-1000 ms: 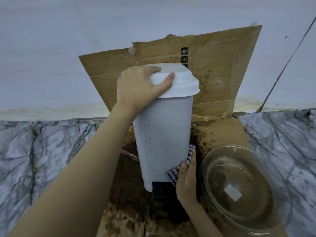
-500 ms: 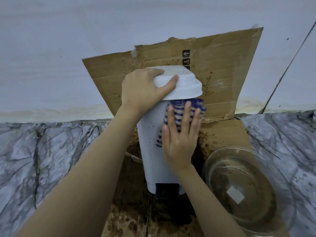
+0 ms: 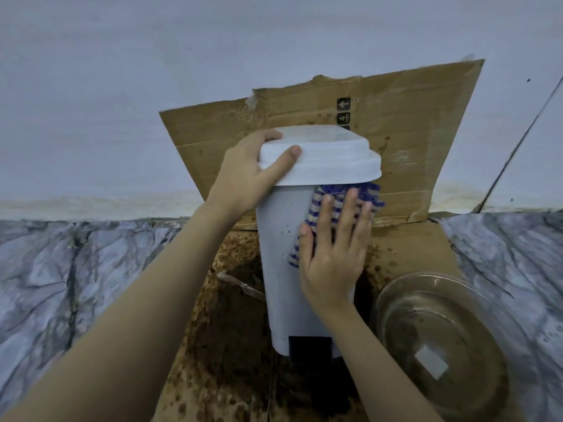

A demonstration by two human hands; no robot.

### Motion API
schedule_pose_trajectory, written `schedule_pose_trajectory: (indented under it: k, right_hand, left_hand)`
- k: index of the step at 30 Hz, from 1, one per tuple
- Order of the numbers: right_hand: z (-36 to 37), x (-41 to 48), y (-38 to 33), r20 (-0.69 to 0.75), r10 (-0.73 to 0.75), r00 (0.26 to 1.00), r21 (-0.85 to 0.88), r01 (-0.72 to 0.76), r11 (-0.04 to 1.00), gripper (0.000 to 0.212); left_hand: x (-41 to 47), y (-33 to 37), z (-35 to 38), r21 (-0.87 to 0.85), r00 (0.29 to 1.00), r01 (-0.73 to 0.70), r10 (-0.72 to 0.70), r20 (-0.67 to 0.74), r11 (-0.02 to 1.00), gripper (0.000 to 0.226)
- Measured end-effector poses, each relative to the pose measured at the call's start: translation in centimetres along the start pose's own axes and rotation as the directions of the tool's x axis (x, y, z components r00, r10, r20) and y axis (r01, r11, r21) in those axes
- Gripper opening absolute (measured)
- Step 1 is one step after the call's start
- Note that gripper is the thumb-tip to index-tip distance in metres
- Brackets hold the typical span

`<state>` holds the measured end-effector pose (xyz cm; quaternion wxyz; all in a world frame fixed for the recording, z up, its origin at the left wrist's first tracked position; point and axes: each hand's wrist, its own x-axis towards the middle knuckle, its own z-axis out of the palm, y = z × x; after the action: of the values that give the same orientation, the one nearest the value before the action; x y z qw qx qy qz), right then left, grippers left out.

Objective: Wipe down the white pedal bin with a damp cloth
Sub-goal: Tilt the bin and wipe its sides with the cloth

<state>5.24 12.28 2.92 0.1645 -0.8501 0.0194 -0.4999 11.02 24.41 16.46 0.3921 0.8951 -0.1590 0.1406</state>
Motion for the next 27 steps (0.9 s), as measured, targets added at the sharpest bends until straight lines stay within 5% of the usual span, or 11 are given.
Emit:
schedule_pose_trajectory:
  k: [9,17,23,27]
  right_hand:
    - [0.2,-0.8,-2.8,0.109,-0.194,0.975,0.042,0.190,0.981,0.052]
    - [1.0,-0.3,-3.1,0.046,0.036,0.998,-0.053,-0.034,0.998,0.067]
    - [1.4,-1.0,-3.5,0.071,-0.063,0.996,-0.030,0.065,0.997,0.075]
    - [-0.2,-4.7,-1.1,0.229,-0.173,0.958,-0.063,0.192,0.979,0.074]
  left_hand:
    - [0.3,-0.3,-1.0,0.028,0.994,0.011,-0.014,0.113,1.000,0.055]
    - [0.2,0.2,0.0,-0.070,0.998,0.049,-0.046,0.045,0.996,0.055]
    - [0.1,0.2,0.2,-0.099,0.998,0.062,-0.059,0.032,0.993,0.056]
    - [-0.1,0.3,0.2,-0.117,0.997,0.068,-0.065,0.029,0.991,0.057]
